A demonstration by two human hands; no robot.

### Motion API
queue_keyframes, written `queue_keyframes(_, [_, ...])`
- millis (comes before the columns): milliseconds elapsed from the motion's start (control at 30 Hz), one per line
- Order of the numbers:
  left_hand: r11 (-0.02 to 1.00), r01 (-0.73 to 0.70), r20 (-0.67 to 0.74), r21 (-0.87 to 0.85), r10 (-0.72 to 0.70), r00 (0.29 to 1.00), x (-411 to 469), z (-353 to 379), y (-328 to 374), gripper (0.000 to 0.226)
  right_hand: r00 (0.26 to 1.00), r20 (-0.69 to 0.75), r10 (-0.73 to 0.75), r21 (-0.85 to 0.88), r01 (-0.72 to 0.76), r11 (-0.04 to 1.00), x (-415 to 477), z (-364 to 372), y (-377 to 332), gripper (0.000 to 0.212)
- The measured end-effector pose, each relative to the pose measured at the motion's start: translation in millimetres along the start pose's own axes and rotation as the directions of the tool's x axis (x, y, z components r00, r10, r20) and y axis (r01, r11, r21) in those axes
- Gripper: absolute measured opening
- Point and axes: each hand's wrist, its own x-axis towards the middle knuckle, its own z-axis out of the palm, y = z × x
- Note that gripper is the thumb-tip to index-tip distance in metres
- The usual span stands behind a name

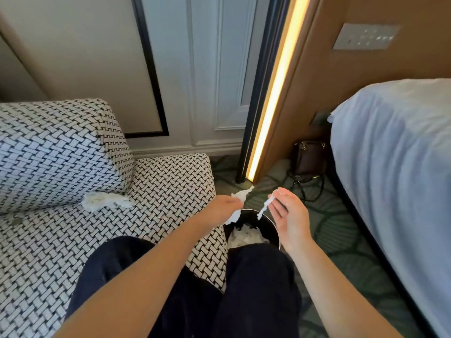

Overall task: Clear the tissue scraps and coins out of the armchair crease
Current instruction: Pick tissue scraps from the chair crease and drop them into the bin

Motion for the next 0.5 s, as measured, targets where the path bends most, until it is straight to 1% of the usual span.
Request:
queue_keyframes(67, [0.998, 0.042, 0.014, -0.039, -0.042, 0.999, 10, 13, 2, 0.039, 1.000, -0.007, 0.012, -0.014, -0.012, 1.000, 4, -12, -4, 0.021])
queue_keyframes(200, [0.992, 0.103, 0.065, -0.072, -0.098, 0.993, 24, 34, 6, 0.041, 1.000, -0.004, 0.030, -0.031, -0.030, 0.999, 11, -30, -9, 0.017])
queue_keyframes(267, [0.993, 0.085, 0.108, -0.088, -0.075, 0.991, 25, 37, 7, 0.039, 0.999, 0.002, 0.043, -0.031, -0.043, 0.999, 12, -34, -9, 0.019])
queue_keyframes(400, [0.995, 0.051, 0.147, -0.084, -0.038, 0.988, 28, 47, 8, 0.034, 0.996, -0.024, 0.083, -0.038, -0.084, 0.996, 20, -43, -9, 0.011])
queue_keyframes(500, [0.994, 0.059, 0.145, -0.095, -0.045, 0.988, 29, 48, 6, 0.033, 0.990, -0.059, 0.126, -0.016, -0.127, 0.992, 24, -46, -6, 0.026])
